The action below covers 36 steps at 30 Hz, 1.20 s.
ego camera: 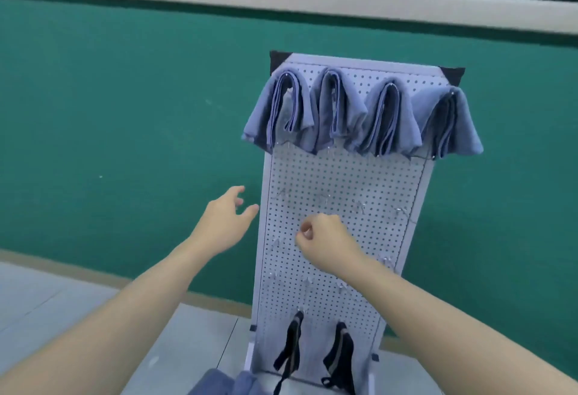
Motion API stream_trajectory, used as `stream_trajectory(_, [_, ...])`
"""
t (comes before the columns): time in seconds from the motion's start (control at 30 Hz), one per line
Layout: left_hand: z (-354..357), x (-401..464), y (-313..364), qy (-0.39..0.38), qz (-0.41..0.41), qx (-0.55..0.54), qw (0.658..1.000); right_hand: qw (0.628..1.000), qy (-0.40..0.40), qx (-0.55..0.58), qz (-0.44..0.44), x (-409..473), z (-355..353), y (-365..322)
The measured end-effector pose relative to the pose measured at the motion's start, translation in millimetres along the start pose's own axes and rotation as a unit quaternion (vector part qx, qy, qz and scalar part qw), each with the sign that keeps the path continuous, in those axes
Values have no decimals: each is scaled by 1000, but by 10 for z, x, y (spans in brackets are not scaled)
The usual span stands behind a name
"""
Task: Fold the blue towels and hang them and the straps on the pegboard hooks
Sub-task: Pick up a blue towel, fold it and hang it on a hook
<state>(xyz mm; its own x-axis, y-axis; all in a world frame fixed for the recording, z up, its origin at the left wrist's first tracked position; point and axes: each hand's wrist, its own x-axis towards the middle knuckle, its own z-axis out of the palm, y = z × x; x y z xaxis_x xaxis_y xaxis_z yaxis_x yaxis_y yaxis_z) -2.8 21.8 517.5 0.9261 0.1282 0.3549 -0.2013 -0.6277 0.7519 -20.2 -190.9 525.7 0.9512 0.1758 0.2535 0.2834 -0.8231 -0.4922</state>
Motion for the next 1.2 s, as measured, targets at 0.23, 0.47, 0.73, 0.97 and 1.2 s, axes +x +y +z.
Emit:
stream_trajectory(0.23, [676, -1277, -835, -86, -125, -12, 988, 987, -99, 61, 108, -923, 833, 909])
stream_trajectory(0.47, [1039, -1749, -1267, -119, -160, -6, 980, 963, -143, 144, 175, -1397, 1509, 1346])
stream_trajectory(0.73, [1175, -1682, -1555, -231, -31, 146, 961, 944, -184, 181, 203, -1583, 2359, 1567])
stream_trajectory(0.97, [1313, -1460, -1851, -309, -46, 208, 927, 942, -242, 136, 191, -1582, 3049, 1815])
stream_trajectory(1.2, [1469, -1283, -2101, -336, -76, 233, 910, 929, -322, 106, 149, -1426, 3887, 1836])
